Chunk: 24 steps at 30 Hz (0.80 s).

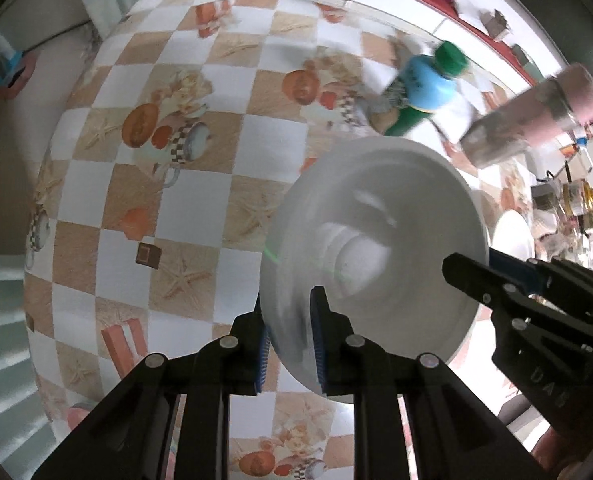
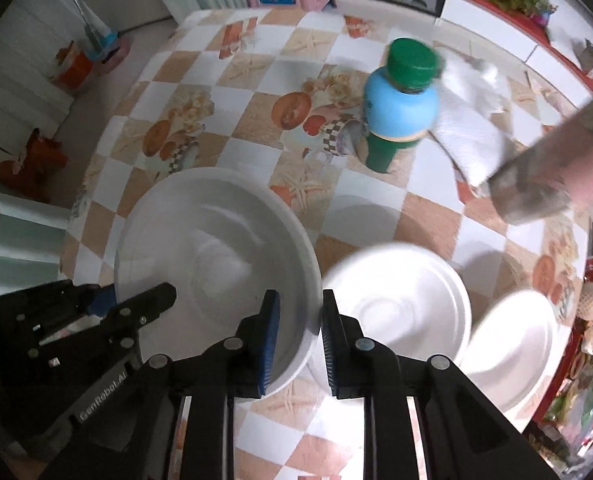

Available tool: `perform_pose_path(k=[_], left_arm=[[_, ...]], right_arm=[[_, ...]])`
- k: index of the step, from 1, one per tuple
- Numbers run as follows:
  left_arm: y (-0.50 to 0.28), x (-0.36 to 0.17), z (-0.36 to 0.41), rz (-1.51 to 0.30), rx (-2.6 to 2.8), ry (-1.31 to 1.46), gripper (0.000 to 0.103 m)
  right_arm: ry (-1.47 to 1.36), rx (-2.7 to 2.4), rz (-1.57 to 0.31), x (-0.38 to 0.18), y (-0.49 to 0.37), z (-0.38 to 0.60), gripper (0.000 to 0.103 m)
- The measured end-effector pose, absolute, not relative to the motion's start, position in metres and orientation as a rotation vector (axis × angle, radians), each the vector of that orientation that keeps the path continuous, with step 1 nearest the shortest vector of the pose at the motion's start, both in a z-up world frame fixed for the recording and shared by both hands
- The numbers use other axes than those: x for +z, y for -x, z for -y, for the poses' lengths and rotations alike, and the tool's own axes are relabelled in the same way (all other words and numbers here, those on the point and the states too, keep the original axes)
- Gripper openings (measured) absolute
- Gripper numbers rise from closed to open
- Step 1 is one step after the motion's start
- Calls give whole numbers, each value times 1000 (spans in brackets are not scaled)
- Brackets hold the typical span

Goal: Organize plates and bowls

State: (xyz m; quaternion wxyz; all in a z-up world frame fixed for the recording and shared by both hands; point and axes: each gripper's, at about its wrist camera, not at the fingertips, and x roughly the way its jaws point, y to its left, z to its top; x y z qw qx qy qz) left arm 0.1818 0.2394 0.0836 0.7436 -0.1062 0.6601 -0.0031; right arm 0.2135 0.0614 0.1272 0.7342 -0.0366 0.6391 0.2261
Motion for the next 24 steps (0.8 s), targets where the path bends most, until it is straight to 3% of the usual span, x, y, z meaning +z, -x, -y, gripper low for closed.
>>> perform_pose_path(k=[24], left_arm=[[-195,90,-151,-1452,-116,68,20]], right_arm=[[-102,292,-1400,128,-195,43,22]])
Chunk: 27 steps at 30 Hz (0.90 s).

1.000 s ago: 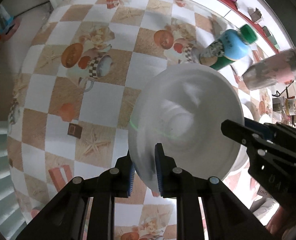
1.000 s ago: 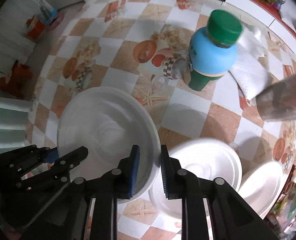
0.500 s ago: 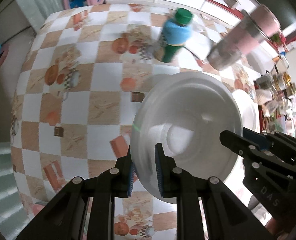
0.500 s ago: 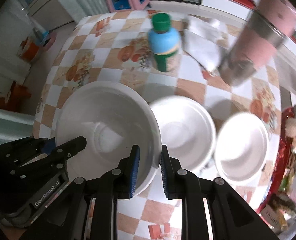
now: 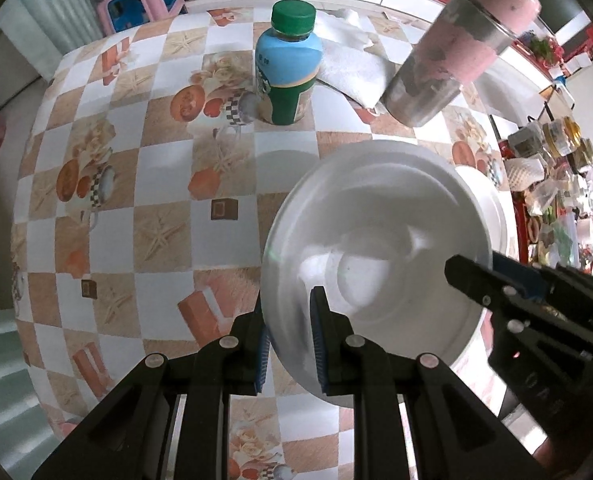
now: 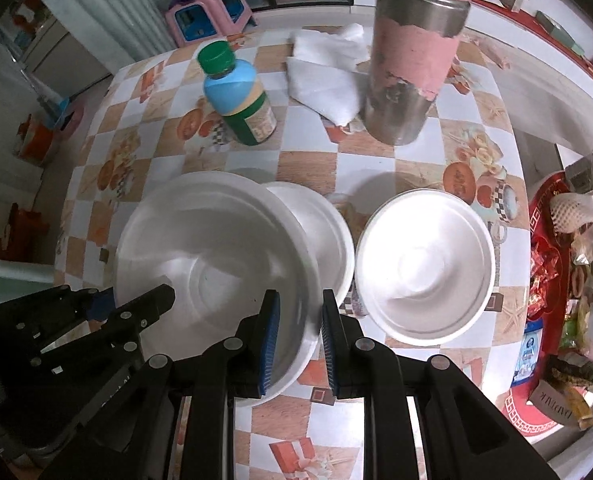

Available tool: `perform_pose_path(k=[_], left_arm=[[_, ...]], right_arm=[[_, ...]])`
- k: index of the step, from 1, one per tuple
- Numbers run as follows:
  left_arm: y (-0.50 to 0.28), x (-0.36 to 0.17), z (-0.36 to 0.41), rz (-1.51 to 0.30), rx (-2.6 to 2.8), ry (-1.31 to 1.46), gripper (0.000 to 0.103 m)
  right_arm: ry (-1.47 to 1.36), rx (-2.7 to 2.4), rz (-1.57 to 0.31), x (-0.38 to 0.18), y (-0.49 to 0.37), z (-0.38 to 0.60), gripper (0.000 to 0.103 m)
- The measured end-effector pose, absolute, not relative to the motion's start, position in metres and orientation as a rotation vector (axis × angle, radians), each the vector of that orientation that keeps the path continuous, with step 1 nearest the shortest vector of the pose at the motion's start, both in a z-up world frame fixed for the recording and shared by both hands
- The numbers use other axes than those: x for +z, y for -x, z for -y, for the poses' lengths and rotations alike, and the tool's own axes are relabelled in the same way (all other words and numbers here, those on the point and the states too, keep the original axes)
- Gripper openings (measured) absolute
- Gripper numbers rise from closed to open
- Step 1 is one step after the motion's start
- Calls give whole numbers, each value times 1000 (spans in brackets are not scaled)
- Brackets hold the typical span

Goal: Organize plates and bowls

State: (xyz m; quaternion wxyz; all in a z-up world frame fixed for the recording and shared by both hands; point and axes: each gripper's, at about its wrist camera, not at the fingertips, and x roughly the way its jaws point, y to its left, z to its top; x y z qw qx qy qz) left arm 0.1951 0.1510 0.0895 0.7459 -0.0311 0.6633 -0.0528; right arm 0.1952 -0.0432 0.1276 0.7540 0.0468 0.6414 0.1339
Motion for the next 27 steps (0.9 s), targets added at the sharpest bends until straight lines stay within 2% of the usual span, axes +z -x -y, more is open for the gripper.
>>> perform_pose_path(k=[3,5,7,9,10,11,12,19,27], left_arm=[[-207,83,-144,-1464,-125,65,22],[-212,75,-143,-1485,-120,69,37],[-214,72,-150,-1497,-92,101,45],[-212,71,-157,-1494,-70,121,48],[-210,71,-161,-1498,-64,129,49],[-208,71,-164,-1504,-58,132,49],[-204,71,-167,-1508,-56,131,49],[-168,84,-153,-1510,-125,116,50],[-120,92,-106,-1542,-254,57,55]], right_arm=[[-91,274,-1407,119,-201,44,23],[-95,255,-1421,111,-207,46,23],[-121,250,-1452,102,-211,50,23],[-142,228,-1477,95,-213,55,26],[-144,217,-1475,95,-212,57,33],[-154,215,-1463,96,-211,60,59],[-165,210,-1435,100,-208,64,81],[-230,187,-1397,115,-182,92,82],[-387,80,-1468,93,-146,156,82]])
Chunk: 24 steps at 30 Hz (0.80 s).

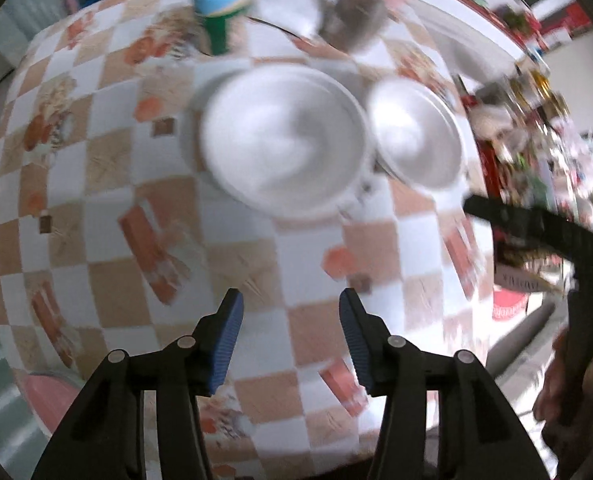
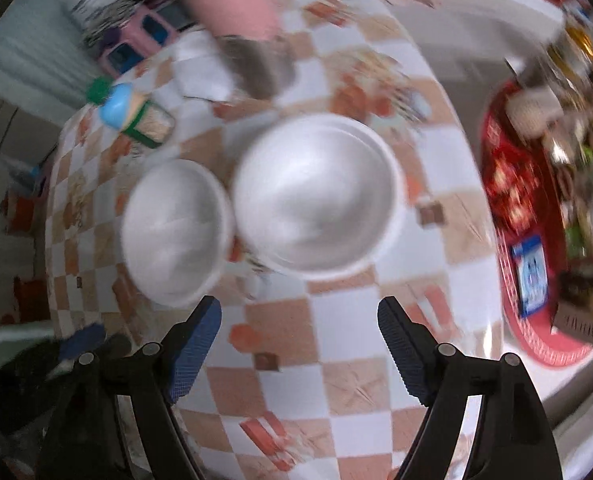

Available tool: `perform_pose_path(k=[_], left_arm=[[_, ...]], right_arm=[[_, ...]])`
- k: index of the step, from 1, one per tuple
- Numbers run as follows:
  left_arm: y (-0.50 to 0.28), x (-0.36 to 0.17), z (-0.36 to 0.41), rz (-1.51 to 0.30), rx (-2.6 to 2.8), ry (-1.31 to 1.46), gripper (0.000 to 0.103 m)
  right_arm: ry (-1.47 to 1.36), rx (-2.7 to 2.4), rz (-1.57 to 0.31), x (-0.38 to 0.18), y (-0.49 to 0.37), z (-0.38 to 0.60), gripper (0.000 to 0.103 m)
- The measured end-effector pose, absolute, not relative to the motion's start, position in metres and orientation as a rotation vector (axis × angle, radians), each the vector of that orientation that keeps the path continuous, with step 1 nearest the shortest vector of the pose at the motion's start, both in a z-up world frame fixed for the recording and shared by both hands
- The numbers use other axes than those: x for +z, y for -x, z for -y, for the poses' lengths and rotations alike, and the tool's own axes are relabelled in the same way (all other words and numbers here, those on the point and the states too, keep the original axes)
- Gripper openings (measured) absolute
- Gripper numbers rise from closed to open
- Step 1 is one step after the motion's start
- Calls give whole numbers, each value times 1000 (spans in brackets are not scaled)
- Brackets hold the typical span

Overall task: Organize plates and bowls
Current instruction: 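Move the right tool toward the remaining white bowl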

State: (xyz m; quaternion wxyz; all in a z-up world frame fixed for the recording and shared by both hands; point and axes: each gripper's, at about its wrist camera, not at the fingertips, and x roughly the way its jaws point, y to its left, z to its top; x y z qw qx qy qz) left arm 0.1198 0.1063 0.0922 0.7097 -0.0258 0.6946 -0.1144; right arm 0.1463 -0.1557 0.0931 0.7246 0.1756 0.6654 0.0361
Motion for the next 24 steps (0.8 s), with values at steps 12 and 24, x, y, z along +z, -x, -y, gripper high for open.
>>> perform_pose_path(k=[12,24], left_arm=[[-91,94,-59,-1565,-314,-49,67],[-49,99,-112,-1618,-136,-21,70]], right_arm=[[-423,56,-1444,92,-148,200,82],[-346,64,-1531,29,-217,201,77]])
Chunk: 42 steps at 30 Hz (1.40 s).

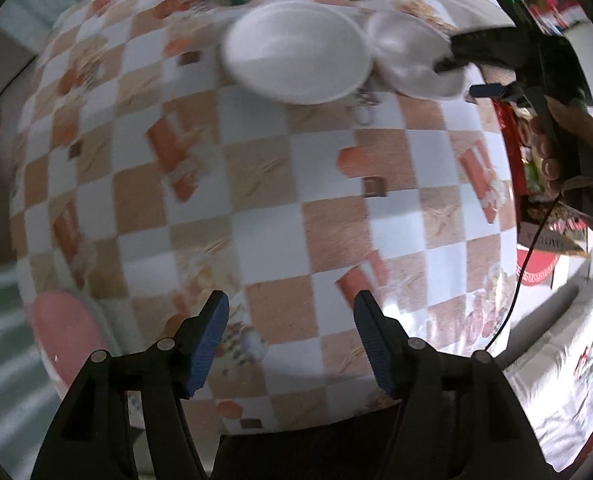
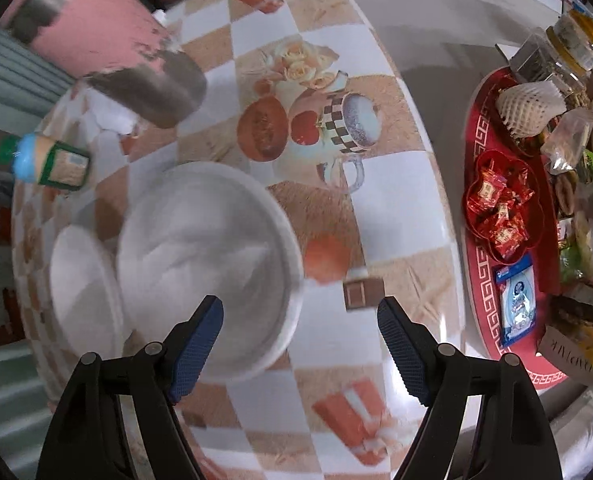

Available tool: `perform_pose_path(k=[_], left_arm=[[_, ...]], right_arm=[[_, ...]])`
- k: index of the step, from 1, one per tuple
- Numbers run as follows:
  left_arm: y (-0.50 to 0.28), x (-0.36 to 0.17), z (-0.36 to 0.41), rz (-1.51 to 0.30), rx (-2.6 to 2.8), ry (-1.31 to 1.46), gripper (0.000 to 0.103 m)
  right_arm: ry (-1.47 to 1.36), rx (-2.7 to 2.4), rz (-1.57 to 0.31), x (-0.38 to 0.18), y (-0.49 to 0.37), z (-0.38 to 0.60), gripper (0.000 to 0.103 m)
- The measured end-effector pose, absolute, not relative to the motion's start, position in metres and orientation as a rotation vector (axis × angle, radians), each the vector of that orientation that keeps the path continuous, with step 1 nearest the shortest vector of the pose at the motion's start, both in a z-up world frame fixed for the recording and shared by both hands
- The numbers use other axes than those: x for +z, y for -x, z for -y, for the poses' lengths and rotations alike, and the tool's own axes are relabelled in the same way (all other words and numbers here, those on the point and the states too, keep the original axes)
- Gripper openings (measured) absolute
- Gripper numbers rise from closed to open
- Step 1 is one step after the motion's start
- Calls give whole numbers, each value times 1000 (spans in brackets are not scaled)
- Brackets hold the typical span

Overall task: Organize plates and bowls
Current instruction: 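Move the right tool toward the remaining white bowl, then close the right tool on the white bowl rim and lift it, then carry the white bowl with the right tool toward the left tool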

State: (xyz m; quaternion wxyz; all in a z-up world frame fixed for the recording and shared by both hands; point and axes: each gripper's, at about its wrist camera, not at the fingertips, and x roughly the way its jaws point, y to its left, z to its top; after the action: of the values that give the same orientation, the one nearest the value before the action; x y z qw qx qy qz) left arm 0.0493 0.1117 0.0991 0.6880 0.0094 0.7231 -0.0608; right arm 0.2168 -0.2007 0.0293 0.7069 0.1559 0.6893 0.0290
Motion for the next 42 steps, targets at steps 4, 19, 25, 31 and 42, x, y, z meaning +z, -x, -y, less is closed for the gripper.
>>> perform_pose_path(k=[4,19,25,31,42], left_arm=[[-44,104,-116,-1618,-112,-21,70],[-45,85,-78,-1658,-217,-23,72],[-25,54,-71,-1743,-240,-48,74],[-3,37,-73,-1789,-224,-66,74],[8,29,-40,-1737,-322,-278,73]], right_arm=[[-427,92,-1605,6,-219,201,31],[-411,354,-1659,0,-57,188,12],[-357,446,-1749,-15,21,164,12],[-274,422,-1662,8,20,163,91],[-136,293,-1655,25,27,169,91]])
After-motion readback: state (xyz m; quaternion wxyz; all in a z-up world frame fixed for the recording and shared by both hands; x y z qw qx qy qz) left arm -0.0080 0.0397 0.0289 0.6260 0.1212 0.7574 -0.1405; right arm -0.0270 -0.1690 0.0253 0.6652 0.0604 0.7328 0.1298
